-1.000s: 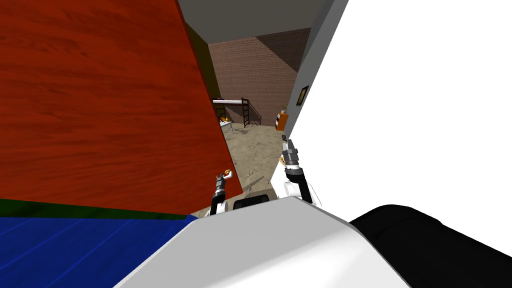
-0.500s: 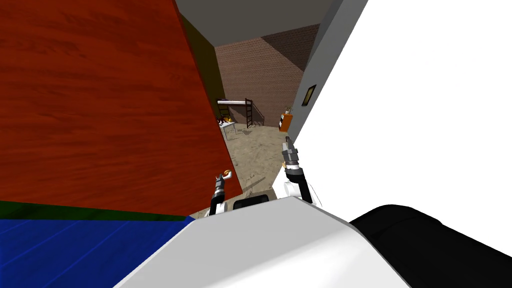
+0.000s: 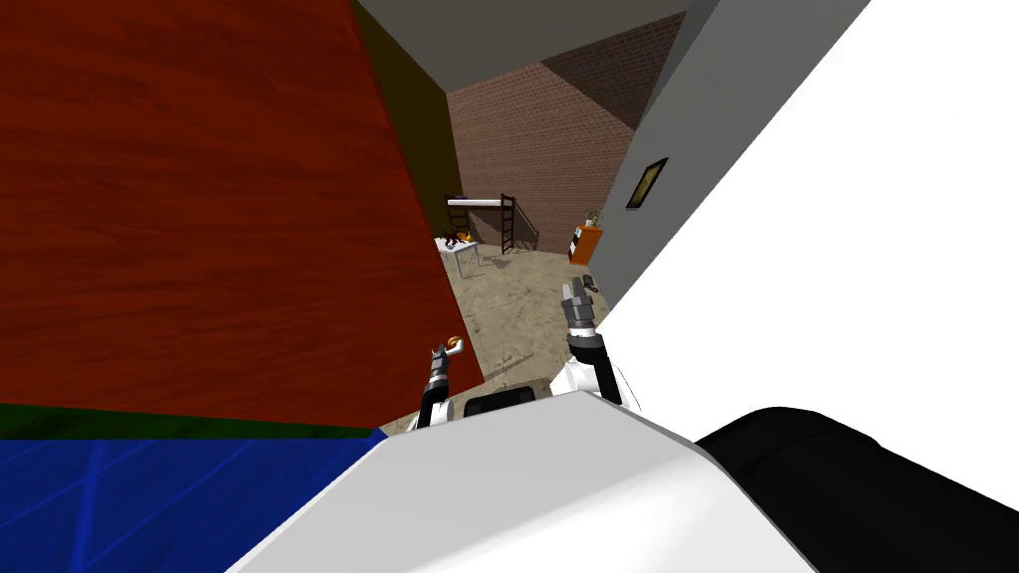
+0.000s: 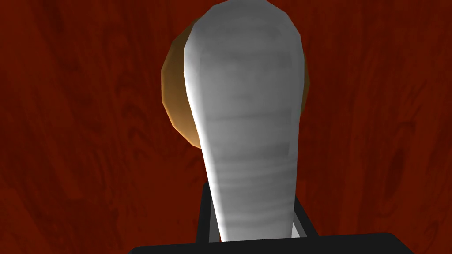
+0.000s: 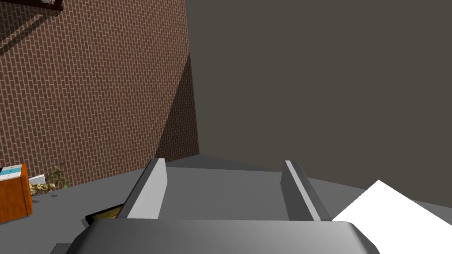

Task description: Push the door open

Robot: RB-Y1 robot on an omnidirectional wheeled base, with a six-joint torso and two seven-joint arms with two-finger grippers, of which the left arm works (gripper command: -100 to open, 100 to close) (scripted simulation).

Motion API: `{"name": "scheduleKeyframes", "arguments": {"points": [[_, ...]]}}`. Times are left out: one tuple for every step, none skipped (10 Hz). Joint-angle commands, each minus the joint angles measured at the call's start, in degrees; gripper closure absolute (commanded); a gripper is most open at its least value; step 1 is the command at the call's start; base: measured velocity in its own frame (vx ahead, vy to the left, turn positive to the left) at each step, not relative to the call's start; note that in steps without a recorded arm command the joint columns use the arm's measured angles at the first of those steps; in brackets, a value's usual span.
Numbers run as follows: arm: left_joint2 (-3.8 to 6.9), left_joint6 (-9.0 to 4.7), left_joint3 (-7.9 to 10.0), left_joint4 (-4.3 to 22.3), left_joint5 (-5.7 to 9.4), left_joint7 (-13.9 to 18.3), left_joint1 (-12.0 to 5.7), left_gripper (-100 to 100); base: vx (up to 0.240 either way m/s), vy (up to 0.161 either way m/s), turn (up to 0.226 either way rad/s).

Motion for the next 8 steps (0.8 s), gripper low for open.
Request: {"name": "scheduleKeyframes", "arguments": {"points": [[-0.31,-0.22,-0.69,-0.12,1.18,-1.08,-0.35,100,0.235,-0.039,0.242],[-0.88,-0.28,-1.15,-0.03,1.63,-1.48,-0.46,100,0.237,-0.059,0.238],[-1.86,-0.35,-1.76,0.1,2.22,-2.0,-0.59,100,0.179,-0.076,0.242],[-2.81,-0.4,-2.19,0.19,2.64,-2.38,-0.69,100,0.165,-0.066,0.194],[-2.01,-0.19,-1.56,0.01,2.45,-2.14,-0.47,100,0.077,-0.018,0.051],[-0.35,-0.37,-1.07,-0.22,3.08,-2.53,-0.3,100,0.134,-0.018,0.063],[0.1,-0.39,-0.88,-0.33,3.31,-2.68,-0.2,100,0.208,-0.04,0.075],[0.44,-0.42,-0.68,-0.46,3.56,-2.85,-0.09,100,0.199,-0.007,0.089]]}}
